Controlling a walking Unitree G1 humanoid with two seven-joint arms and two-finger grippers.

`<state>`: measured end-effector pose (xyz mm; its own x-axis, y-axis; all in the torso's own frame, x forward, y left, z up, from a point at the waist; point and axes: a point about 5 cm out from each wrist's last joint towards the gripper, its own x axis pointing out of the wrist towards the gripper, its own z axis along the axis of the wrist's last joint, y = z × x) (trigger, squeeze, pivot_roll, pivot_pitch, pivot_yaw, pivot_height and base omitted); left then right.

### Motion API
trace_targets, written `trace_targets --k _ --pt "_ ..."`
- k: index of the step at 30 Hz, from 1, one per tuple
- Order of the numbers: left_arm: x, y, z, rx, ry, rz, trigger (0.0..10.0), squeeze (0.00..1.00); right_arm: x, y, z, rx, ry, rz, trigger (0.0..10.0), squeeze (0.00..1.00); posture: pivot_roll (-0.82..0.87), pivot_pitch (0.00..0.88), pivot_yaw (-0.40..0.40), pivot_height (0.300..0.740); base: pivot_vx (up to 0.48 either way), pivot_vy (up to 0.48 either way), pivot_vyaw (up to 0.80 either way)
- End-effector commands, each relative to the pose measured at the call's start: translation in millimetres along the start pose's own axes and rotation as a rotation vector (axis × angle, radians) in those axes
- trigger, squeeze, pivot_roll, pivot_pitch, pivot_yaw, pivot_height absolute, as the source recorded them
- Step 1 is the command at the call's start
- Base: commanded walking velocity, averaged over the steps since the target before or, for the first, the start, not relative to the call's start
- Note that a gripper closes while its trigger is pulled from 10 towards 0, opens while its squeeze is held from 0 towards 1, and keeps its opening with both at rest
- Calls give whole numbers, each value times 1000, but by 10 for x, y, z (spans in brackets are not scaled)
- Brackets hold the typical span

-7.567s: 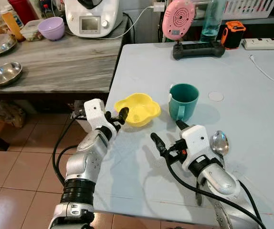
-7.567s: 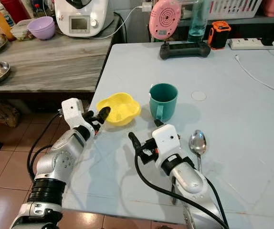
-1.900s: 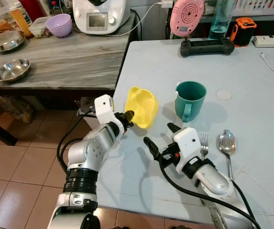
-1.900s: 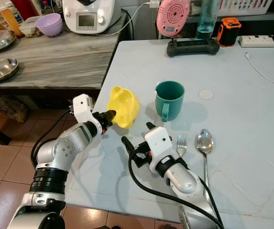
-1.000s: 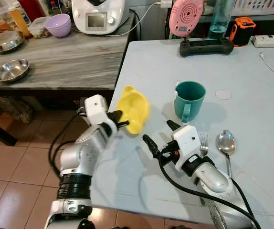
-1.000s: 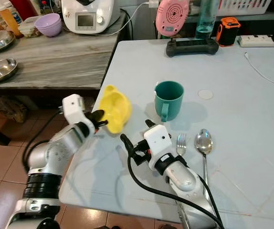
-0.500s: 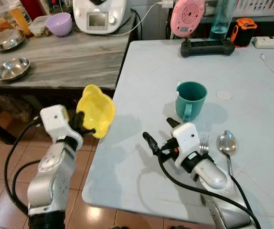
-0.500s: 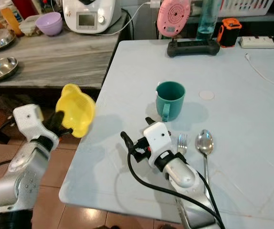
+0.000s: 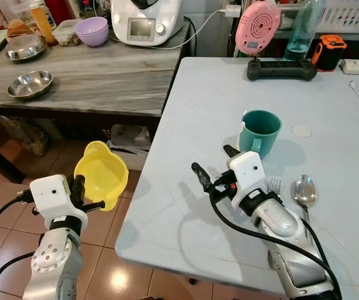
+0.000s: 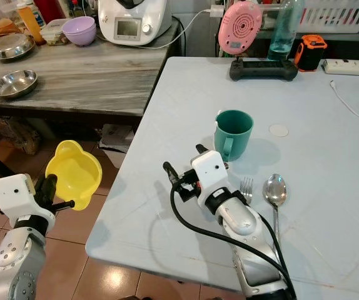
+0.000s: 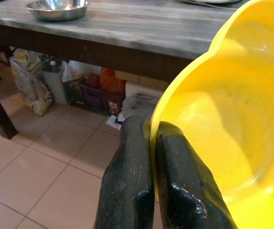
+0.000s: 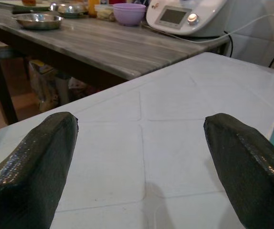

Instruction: Setting the table

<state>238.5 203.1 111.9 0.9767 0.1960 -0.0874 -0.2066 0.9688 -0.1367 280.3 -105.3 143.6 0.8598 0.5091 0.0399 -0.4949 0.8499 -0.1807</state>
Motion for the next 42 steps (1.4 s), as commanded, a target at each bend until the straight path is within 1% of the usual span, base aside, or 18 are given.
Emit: trace_targets --k 1,9,16,21,25,42 --pt "-7 -24 14 4 -17 -3 10000 0 19 1 6 2 -4 -3 10000 0 -64 77 79 740 0 0 -788" --pt "14 -43 -1 5 -9 0 10000 0 25 -5 6 -1 -8 -2 10000 0 -70 76 81 740 0 0 -686" --pt "21 -53 -16 8 2 -5 10000 0 13 16 1 -3 -11 0 10000 0 -73 78 84 740 0 0 0" --pt "8 -85 -52 16 29 -21 10000 0 4 21 -1 -1 -11 -1 10000 0 -72 84 84 740 0 0 0" --pt "1 -114 -71 35 42 -33 10000 0 1 22 -4 1 -11 -4 10000 0 -72 84 85 740 0 0 0" --pt "12 -142 -95 36 70 -36 10000 0 -9 5 -14 3 -8 -16 10000 0 -77 88 87 740 0 0 0"
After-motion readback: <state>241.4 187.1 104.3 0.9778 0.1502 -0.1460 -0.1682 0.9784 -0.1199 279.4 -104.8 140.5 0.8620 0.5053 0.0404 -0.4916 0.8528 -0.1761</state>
